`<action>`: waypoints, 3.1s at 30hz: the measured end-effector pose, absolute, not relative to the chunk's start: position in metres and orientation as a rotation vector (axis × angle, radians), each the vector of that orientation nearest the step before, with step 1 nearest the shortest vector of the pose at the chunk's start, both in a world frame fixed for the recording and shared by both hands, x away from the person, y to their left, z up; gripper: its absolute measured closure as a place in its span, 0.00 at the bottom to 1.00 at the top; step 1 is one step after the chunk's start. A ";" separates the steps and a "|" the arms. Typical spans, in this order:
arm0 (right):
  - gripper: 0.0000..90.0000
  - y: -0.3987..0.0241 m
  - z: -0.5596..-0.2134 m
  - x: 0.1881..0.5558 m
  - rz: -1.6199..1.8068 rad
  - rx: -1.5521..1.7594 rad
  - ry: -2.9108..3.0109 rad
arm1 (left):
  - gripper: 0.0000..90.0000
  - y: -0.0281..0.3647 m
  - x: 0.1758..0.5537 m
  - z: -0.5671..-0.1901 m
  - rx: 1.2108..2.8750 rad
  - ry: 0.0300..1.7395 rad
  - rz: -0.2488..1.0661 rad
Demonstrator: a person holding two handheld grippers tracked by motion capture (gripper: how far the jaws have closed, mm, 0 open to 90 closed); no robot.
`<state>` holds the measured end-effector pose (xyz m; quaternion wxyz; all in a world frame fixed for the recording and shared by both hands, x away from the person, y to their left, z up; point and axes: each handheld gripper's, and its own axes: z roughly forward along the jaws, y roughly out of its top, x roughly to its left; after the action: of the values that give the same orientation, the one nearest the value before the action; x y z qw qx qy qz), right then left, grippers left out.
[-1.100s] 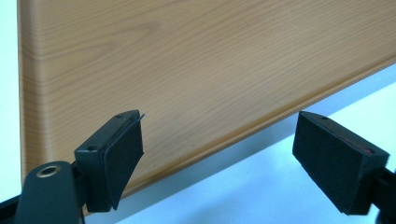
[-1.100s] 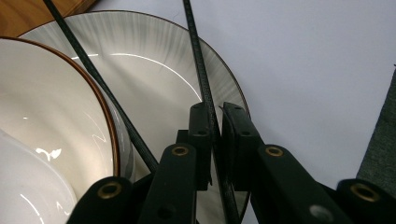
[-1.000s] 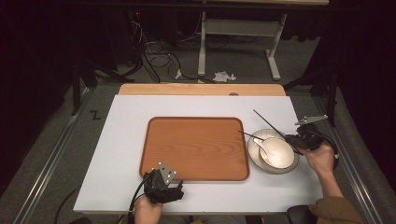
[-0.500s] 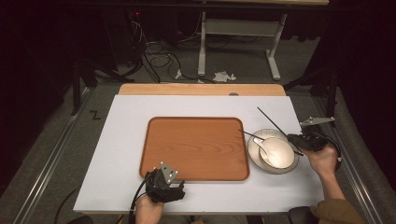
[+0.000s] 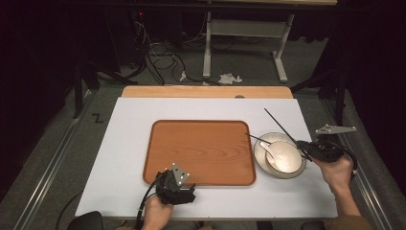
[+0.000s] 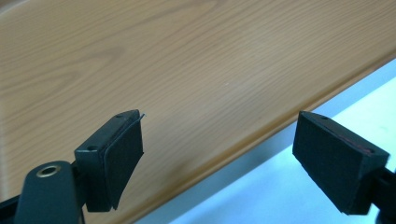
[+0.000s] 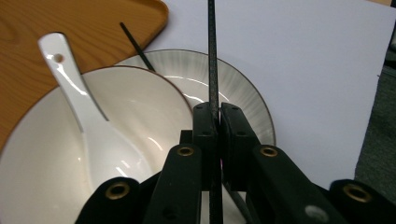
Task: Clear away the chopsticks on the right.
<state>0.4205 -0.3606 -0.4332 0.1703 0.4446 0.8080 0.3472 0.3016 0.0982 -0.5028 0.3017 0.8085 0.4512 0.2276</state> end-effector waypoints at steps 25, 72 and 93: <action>0.96 -0.303 -0.416 0.345 1.017 1.144 2.368 | 0.18 0.064 0.326 -0.500 2.197 1.019 0.527; 0.96 -0.184 -0.484 0.391 0.781 1.040 2.589 | 0.18 0.079 0.317 -0.500 2.178 1.087 0.563; 0.93 -0.176 -0.492 0.408 0.716 1.044 2.559 | 0.18 0.089 0.310 -0.501 2.165 1.142 0.581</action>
<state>0.4084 -0.1756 -0.4924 0.1426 0.3617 0.8872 0.2483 0.3104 0.0893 -0.5007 0.3079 0.8188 0.4318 0.2196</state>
